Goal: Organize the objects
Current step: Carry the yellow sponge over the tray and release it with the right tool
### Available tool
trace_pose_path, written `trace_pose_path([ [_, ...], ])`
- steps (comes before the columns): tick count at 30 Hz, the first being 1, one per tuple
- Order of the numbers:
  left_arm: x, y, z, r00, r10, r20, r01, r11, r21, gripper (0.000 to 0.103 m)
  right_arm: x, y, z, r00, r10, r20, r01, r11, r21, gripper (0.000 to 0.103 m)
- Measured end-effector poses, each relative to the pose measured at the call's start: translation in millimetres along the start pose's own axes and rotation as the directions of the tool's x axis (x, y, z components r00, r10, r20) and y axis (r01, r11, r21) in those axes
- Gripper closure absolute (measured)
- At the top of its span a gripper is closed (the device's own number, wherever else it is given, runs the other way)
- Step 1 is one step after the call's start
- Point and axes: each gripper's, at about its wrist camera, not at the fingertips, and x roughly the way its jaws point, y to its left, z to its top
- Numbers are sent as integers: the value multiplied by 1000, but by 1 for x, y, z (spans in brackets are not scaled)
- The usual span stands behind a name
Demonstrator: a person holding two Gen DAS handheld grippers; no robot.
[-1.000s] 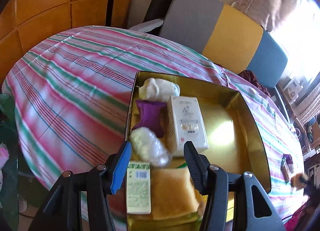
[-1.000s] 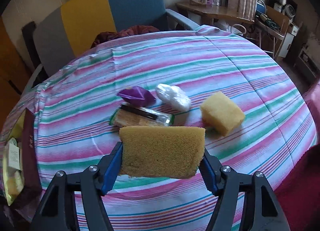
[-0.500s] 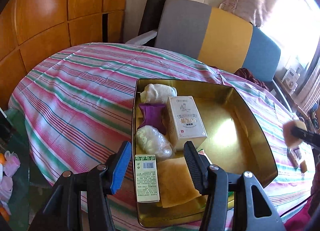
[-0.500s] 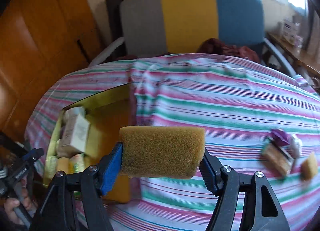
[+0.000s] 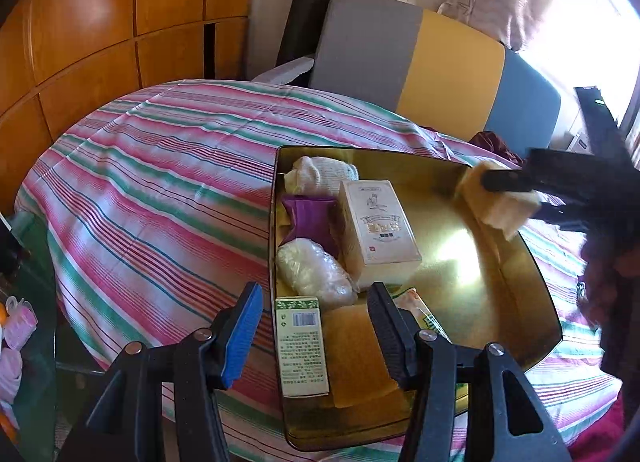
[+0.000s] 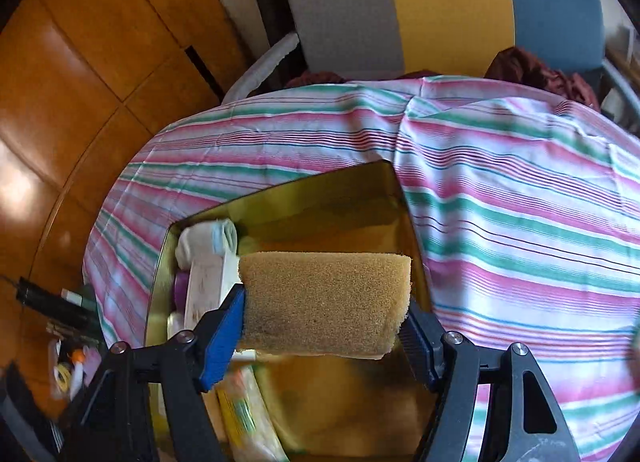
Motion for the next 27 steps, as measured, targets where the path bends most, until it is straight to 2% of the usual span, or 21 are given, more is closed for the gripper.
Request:
trace_pose_path([
  [8,1,17,5,1000,5,-1,-5,999,-41,48,63,18,37,998,-21,-57,26,997,79,30],
  [12,8,22,4,1000,5,-24,-7,998,-56,48,101,34,42,992,19,-126,-8,996,85,27],
  [14,9,24,3,1000,3,-28,-5,998,-59,48,108,37,43,989,63,-132,-49,993,105,25],
  [16,9,25,4,1000,2,-27,-4,998,-62,48,109,37,43,988,97,-125,-82,990,115,14],
  [27,-3,21,8,1000,12,12,-11,999,-49,48,57,21,30,992,116,-39,-112,989,97,11],
])
